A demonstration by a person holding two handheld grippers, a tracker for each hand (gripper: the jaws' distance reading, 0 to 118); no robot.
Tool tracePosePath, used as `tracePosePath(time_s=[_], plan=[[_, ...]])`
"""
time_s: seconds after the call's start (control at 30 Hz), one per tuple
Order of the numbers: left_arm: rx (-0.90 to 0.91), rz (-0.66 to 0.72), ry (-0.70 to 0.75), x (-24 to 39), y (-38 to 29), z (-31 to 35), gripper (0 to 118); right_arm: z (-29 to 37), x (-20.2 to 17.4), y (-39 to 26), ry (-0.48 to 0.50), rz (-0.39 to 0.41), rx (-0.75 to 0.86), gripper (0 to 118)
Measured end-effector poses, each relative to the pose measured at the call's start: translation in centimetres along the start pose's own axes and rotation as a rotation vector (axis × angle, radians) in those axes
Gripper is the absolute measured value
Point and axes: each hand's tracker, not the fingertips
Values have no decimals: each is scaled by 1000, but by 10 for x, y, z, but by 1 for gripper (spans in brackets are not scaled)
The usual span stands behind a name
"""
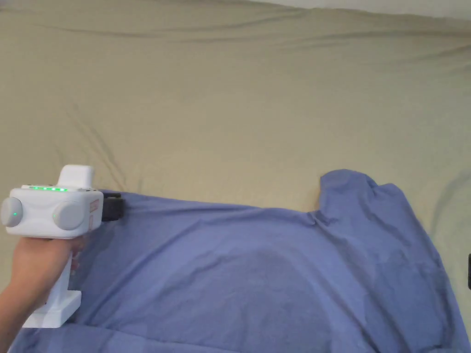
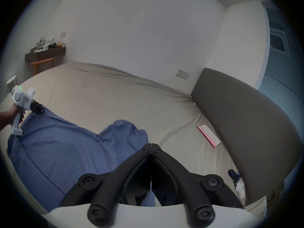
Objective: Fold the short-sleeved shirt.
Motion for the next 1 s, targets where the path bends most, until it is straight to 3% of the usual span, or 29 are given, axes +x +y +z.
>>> tracePosePath(time_s=[0.07,0.13,0.3,0.37,0.4,0.43,0.47,0.5,0.57,0.77,0.9,0.93,1.0], plan=[[-25,19,-106,1,4,7,43,-4,-2,-1,-6,27,-10,2],[-20,-62,-81,12,7,13,3,-7,-3,-2,-2,37,-17,2],[48,-123,-77,16,12,35,3,-22,4,4,40,9,-49,2],[94,-108,-97,16,11,59,3,-39,9,5,38,38,-117,5],[122,-114,-105,17,10,73,3,-50,11,4,21,56,-147,17],[153,-126,-97,15,8,84,3,-61,14,2,18,64,-168,37],[173,-149,-93,16,7,98,3,-76,17,0,41,57,-189,69],[189,-164,-90,17,5,110,3,-90,21,-3,93,37,-218,82],[224,-176,-98,15,2,130,3,-124,27,-7,150,-4,-318,86],[252,-165,-106,11,-11,168,3,-212,36,-41,153,-120,-514,87],[255,-185,-70,13,-25,168,3,-237,27,-59,171,-90,-567,79],[243,-190,-66,12,-27,165,3,-236,25,-61,183,-84,-558,70],[228,-175,-60,11,-31,159,3,-227,24,-55,211,-105,-526,3]])
